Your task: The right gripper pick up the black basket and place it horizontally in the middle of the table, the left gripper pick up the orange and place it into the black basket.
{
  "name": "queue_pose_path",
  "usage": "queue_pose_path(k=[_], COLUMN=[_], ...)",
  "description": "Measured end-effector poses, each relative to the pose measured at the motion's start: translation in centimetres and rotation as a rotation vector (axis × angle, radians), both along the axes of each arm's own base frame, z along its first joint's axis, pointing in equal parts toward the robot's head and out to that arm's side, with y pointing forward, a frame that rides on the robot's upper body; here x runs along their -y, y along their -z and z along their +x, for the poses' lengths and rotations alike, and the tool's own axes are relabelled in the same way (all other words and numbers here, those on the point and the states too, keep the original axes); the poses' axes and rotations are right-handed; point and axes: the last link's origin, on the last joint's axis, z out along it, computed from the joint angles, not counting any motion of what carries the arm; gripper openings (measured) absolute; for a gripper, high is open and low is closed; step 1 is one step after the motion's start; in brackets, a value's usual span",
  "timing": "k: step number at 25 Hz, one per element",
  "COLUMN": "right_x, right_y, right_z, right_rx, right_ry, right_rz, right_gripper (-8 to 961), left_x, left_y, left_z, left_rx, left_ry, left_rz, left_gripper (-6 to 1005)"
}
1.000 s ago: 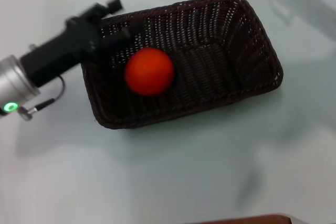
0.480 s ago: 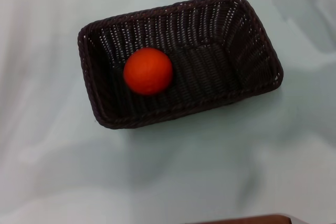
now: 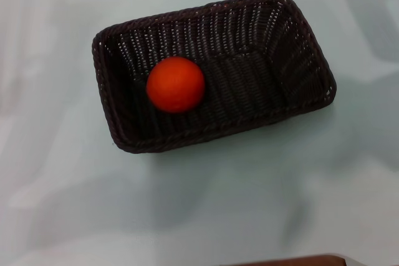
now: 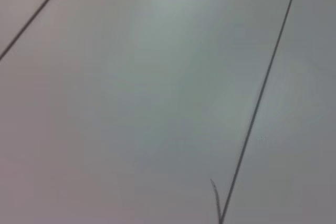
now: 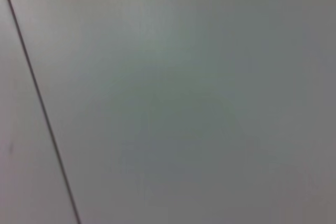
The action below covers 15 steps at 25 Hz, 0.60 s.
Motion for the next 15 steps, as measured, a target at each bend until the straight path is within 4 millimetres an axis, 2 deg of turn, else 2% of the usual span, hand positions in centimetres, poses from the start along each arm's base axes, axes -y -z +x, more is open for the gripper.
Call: queue_pose_path(k=[15], right_x=[-0.9], right_y=[-1.8], right_z=[-0.4], right_rx=[0.003], right_ry=[0.036], right_rz=[0.13], right_gripper=[779], left_x=[0.1], left_y=[-0.8], left_z=[-0.4], left_rx=[0.03], left_ry=[-0.024], left_rz=[0.056], left_gripper=[833])
